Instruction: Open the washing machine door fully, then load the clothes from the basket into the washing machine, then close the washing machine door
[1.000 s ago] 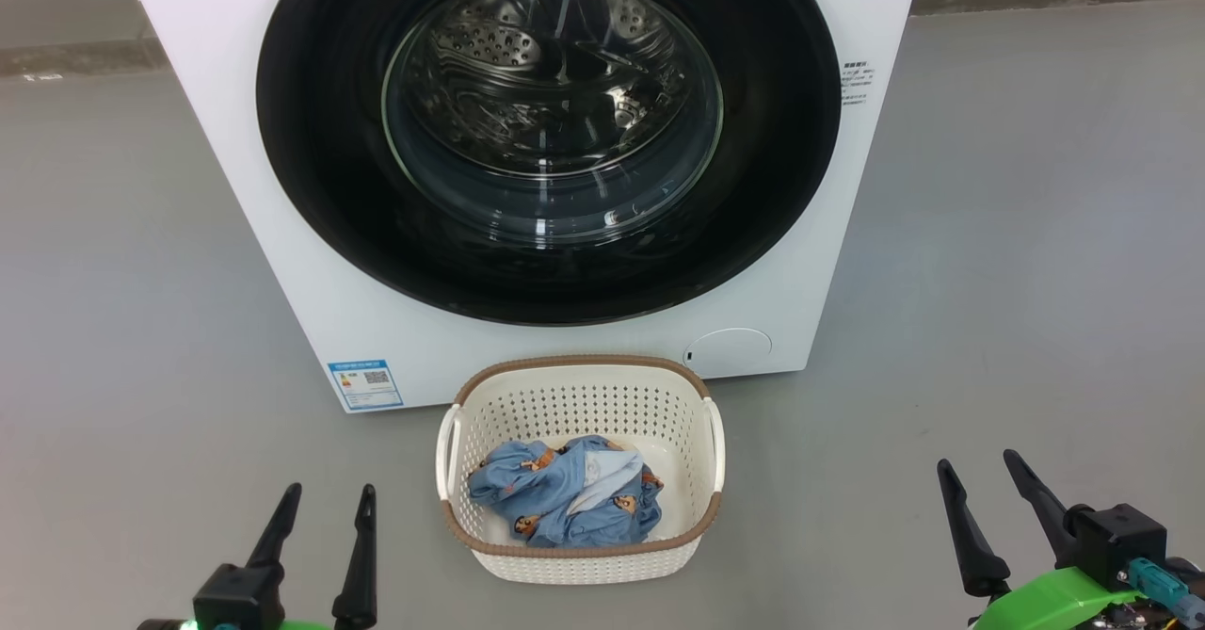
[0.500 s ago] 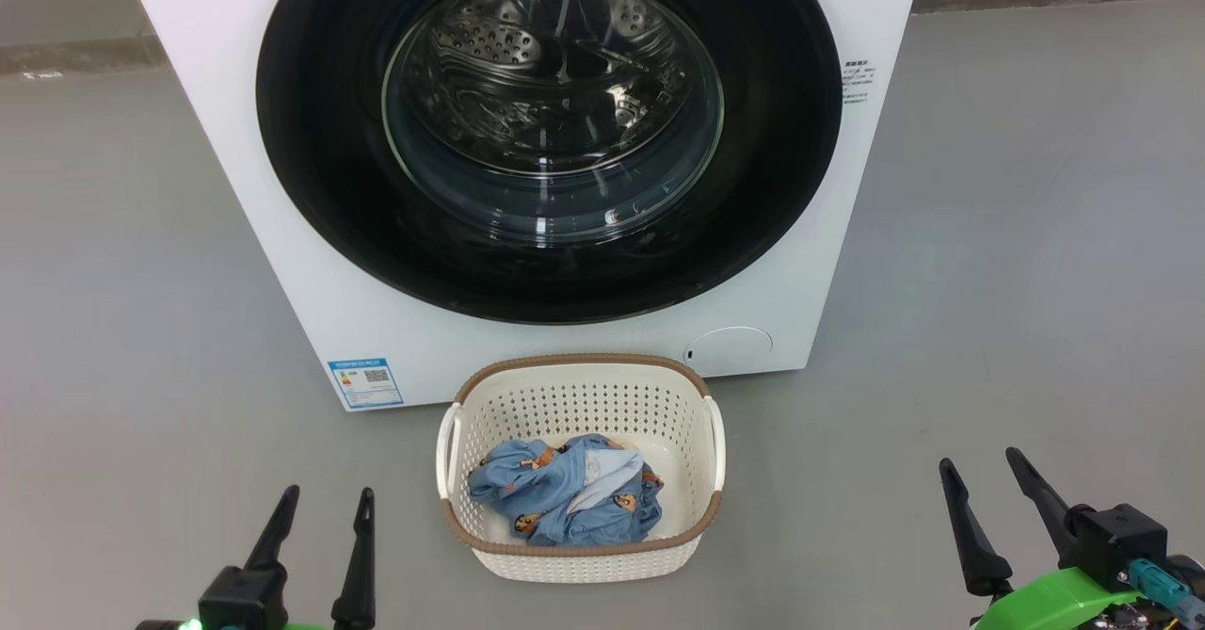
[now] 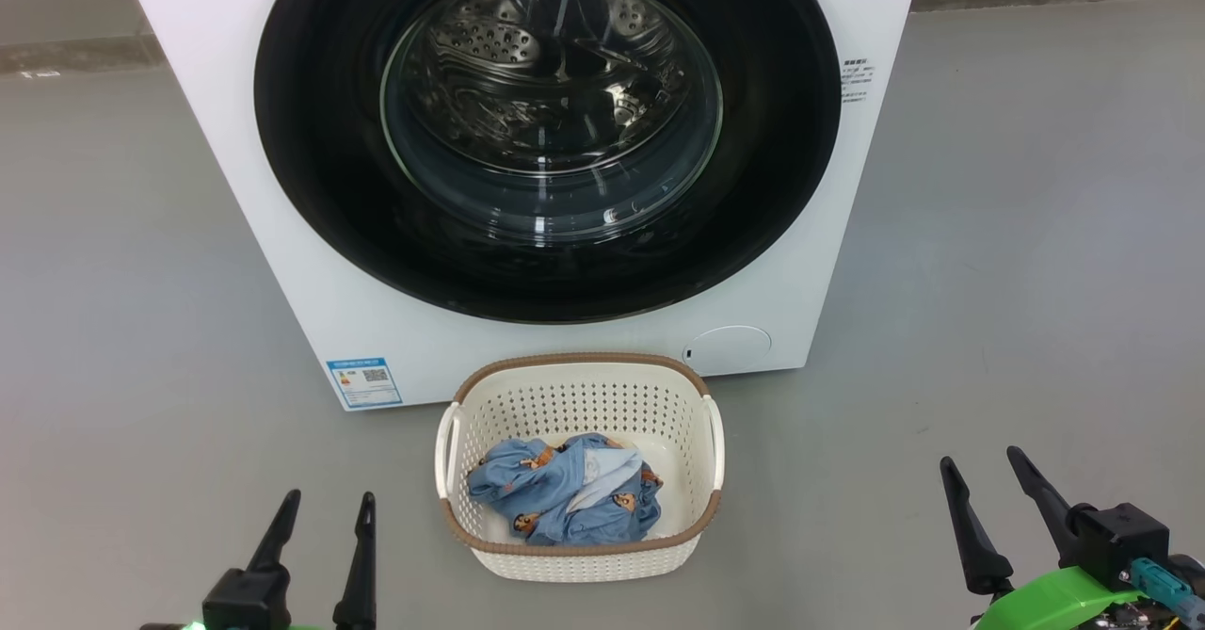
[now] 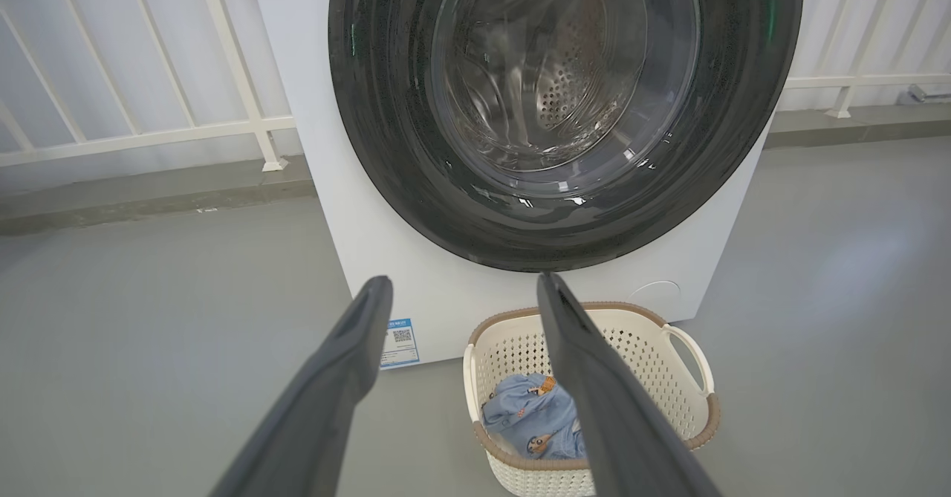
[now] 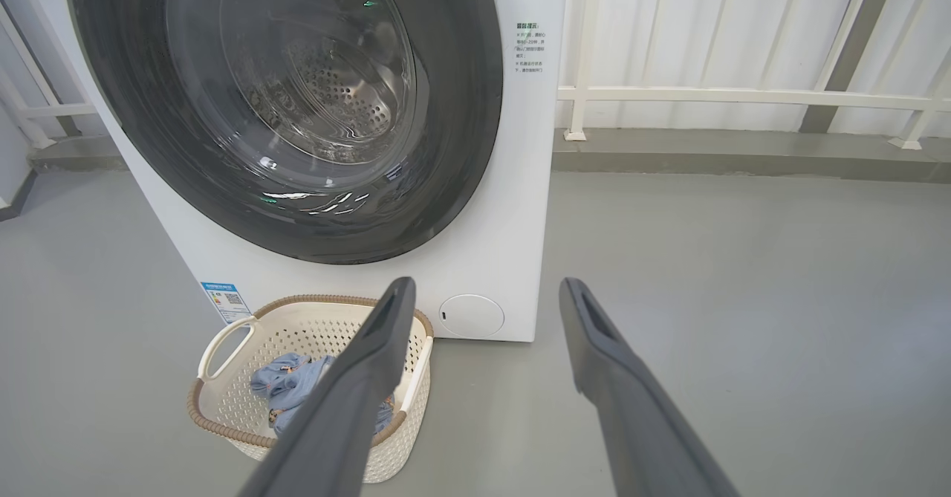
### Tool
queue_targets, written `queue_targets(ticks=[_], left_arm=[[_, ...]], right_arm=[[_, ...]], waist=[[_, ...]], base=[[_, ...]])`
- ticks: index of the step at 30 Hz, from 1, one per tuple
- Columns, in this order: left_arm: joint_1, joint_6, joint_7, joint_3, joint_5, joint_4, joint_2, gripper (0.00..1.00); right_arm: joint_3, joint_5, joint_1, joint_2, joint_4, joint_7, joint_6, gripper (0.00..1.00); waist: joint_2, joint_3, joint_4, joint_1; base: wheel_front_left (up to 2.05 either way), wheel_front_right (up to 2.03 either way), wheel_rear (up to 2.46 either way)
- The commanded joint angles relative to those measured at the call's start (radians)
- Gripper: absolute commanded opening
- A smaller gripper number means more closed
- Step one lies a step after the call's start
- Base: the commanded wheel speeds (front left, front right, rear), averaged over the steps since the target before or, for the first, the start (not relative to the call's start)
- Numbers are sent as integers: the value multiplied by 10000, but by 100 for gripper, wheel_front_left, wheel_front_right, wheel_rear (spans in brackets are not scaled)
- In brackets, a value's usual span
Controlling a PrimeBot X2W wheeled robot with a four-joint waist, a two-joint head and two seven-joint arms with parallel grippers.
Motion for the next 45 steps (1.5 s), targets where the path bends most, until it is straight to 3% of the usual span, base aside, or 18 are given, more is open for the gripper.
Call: queue_targets(ticks=[1,11,24,30,45], left_arm=[[-421,107,-120,299,111,-158,95,100],[-495,214,-120,289,242,-44,131,100],[-533,255,-120,306,226,-13,114,100],[-560,482,-120,399,238,-239,88,100],[-439,290,-120,372,178,-476,61,100]], right_arm=[[196,44,-424,-161,-255,-120,-11,100],[162,119,-402,-162,-258,-120,-11,100],[159,194,-403,-168,-315,-120,-11,100],[149,211,-422,-181,-324,-120,-11,100],[117,217,-446,-174,-360,-120,-11,100]], waist=[[0,6,-4,0],[0,22,-36,0],[0,89,-51,0],[0,134,-43,0],[0,211,-85,0]], base=[[1,1,-2],[52,52,-104],[118,118,-236],[107,107,-214],[32,32,-64]])
